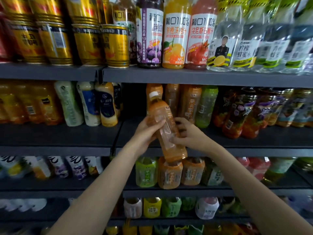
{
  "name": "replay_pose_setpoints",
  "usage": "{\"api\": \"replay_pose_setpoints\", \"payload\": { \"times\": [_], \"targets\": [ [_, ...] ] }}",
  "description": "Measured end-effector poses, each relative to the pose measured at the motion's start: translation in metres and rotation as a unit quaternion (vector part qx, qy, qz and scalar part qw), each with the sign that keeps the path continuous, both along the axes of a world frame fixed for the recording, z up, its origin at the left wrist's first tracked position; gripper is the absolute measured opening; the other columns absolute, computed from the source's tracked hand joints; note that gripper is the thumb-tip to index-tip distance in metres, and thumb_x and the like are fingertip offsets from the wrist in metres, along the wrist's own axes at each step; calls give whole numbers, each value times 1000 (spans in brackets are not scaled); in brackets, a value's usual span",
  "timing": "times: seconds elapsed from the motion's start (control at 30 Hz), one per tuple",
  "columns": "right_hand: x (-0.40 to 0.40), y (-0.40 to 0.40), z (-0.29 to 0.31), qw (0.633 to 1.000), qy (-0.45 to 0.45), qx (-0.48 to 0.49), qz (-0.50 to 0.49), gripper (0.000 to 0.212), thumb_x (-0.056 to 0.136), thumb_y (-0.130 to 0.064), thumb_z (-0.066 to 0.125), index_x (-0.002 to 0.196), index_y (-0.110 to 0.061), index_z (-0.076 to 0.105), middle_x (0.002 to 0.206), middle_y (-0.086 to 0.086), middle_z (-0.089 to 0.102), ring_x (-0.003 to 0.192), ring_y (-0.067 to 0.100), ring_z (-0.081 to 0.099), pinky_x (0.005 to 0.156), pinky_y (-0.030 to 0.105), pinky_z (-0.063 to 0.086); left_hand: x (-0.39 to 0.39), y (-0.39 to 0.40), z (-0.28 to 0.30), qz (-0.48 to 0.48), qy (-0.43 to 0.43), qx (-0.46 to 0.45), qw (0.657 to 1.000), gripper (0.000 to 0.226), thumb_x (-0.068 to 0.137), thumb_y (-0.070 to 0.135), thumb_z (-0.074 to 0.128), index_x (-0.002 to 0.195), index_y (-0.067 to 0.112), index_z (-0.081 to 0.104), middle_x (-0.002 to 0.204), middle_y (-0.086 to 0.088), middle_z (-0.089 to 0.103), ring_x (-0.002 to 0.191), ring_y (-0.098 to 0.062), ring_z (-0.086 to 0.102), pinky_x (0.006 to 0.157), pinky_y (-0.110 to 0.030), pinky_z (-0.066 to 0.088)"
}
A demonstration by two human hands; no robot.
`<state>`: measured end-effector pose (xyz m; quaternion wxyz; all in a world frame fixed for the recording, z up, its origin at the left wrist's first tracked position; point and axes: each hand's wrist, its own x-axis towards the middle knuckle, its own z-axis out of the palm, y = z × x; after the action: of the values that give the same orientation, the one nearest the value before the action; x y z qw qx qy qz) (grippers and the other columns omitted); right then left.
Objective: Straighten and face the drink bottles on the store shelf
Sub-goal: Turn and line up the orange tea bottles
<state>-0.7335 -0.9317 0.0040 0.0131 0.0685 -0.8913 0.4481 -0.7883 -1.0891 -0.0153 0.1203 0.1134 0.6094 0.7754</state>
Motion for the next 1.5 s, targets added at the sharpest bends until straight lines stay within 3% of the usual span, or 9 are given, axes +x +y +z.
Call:
{"api": "replay_pose_setpoints", "payload": {
  "times": [0.2,0.33,0.53,0.63,0.87,1.0,1.1,1.33,1.5],
  "targets": [
    [12,-39,-12,977,102,114,-146,74,74,-32,78,129,-7,34,121,9,54,108,28,57,85,39,51,21,9,22,101,79,-142,982,42,82,30,70,119,24,50,107,7,55,104,-12,52,95,-33,45],
    [15,-29,-7,974,3,-188,-126,74,72,-17,81,133,-11,38,121,2,58,111,19,57,90,35,51,23,-29,28,-25,18,-99,995,44,89,40,56,130,24,51,123,0,61,112,-16,57,102,-39,43],
    [23,-30,-1,856,-59,-513,-4,57,72,-11,69,125,-8,49,120,12,64,110,25,63,86,33,52,49,-56,17,-155,-69,-130,977,52,73,35,67,117,8,60,109,-9,69,103,-20,65,90,-34,53],
    [25,-31,6,850,-72,-521,-10,43,83,-11,64,124,-7,51,116,12,65,108,25,63,87,34,52,53,-56,19,-52,27,-199,978,56,74,29,75,122,12,53,117,-5,63,104,-17,62,89,-29,51],
    [24,-42,8,754,-98,-641,-103,39,82,-19,71,111,-11,48,110,18,57,100,34,58,86,52,51,52,-62,19,122,413,-377,820,70,69,25,82,130,22,47,124,1,43,113,-14,43,92,-27,35],
    [23,-36,2,712,-86,-693,-77,58,77,-19,72,126,-11,43,114,20,57,109,36,57,86,51,50,52,-63,20,60,335,-265,902,67,73,21,79,129,31,45,125,8,48,114,-5,46,88,-15,39],
    [23,-27,1,718,-67,-692,-33,65,75,-22,68,132,-11,40,119,19,58,107,34,59,87,47,51,51,-64,21,24,249,-162,954,61,72,17,78,123,36,49,120,16,53,112,6,48,91,-15,43],
    [21,-18,8,860,33,-508,-7,52,71,-10,69,120,-9,53,110,7,66,108,24,63,80,32,57,30,-60,11,-17,261,-316,912,64,70,16,81,124,23,47,123,0,55,115,-17,54,101,-42,44],
    [19,-20,9,936,87,-341,27,48,70,3,73,113,-9,55,106,7,67,104,22,64,87,32,54,31,-46,-3,4,274,-333,902,72,71,26,80,132,20,43,126,0,56,117,-16,53,100,-39,44]
  ]
}}
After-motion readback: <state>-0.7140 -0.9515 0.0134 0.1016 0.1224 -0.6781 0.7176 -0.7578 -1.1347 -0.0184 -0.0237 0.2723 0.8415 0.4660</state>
